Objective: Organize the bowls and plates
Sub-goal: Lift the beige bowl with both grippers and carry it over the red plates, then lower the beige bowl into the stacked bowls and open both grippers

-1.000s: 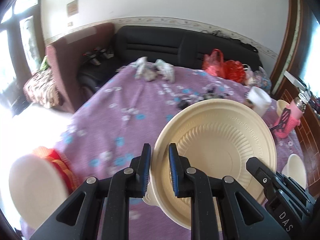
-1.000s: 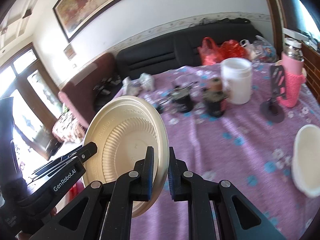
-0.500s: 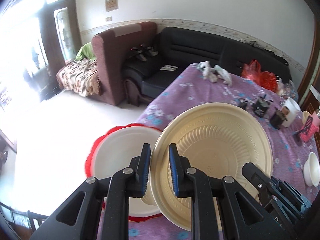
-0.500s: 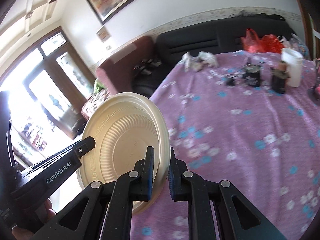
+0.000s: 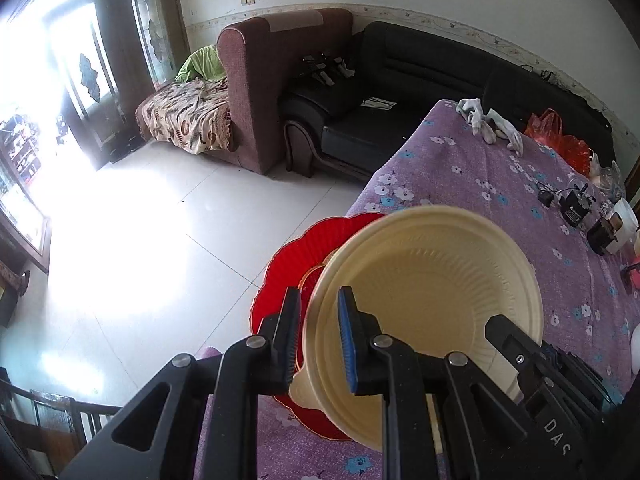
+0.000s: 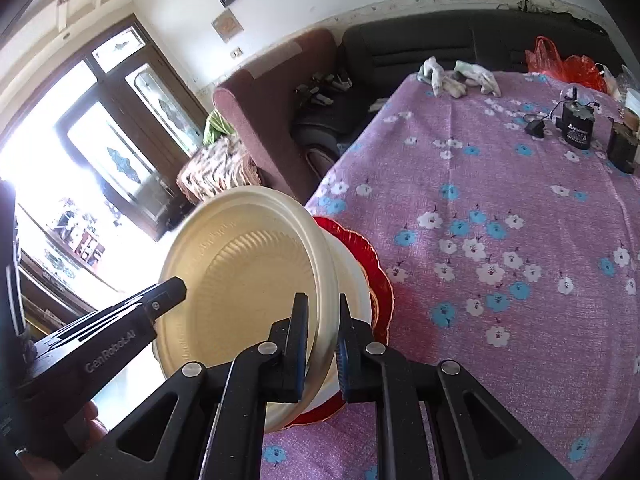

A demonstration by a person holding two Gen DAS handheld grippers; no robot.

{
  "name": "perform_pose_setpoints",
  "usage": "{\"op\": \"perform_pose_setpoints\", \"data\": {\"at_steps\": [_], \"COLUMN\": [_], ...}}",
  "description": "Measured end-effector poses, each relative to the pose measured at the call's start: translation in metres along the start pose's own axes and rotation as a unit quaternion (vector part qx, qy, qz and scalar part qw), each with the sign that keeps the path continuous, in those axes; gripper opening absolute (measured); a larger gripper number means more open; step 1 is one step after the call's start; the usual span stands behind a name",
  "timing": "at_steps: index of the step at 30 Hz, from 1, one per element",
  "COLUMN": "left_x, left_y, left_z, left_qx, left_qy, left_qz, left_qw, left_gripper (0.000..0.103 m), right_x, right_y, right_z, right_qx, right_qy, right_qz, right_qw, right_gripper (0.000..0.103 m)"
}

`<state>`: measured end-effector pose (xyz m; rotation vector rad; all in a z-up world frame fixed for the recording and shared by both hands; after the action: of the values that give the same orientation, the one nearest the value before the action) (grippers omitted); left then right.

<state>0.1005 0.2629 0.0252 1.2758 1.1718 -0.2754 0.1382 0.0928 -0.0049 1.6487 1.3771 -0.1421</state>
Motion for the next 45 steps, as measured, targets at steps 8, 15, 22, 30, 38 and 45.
{"op": "perform_pose_setpoints", "data": {"at_steps": [8,15,22,30,38,45], "left_x": [0.017,0.026,0.030,0.033,0.028,0.011], "left_y": [0.006,0.011,0.011,0.013,0.016,0.025], "left_z": [-0.020,-0.032,-0.040,-0.037,-0.037,-0.040], "left_qx": [-0.015,-0.019,-0.026,-0.022,-0.023,-0.024], "left_qy": [0.004,0.000,-0.009,-0.006,-0.004,0.000], "left_qz": [-0.015,-0.015,-0.023,-0.025,-0.014,0.016], "left_qw": [0.9998,0.9997,0.9994,0.9994,0.9996,0.9996], "left_gripper": [0.031,0.042,0.042,0.042,0.042,0.042], "right_x": [0.022,0.026,0.028,0.013,-0.014,-0.028], "right_y": [0.006,0.012,0.018,0.027,0.032,0.025], "right_z": [-0.001,-0.012,-0.024,-0.014,0.008,0.023], "right_qx": [0.000,-0.009,-0.019,0.025,0.065,0.075], "right_qy": [-0.021,-0.040,-0.063,-0.026,-0.001,0.001], "right_qz": [-0.022,-0.031,-0.039,-0.030,0.001,0.006], "right_qw": [1.000,0.999,0.997,0.999,0.998,0.997], "right_gripper": [0.014,0.014,0.014,0.019,0.021,0.021]}}
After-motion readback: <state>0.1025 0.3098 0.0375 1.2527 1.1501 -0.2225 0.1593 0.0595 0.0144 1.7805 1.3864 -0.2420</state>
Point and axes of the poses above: each gripper's, at about its wrist camera, not at the fingertips, and x roughly the way its jaws point, z to its right, y to its top, the point moved 1 cm from there along x, roughly the way its jaws point, and after that the axes turned 10 degrees about y, right-handed, at the moved point
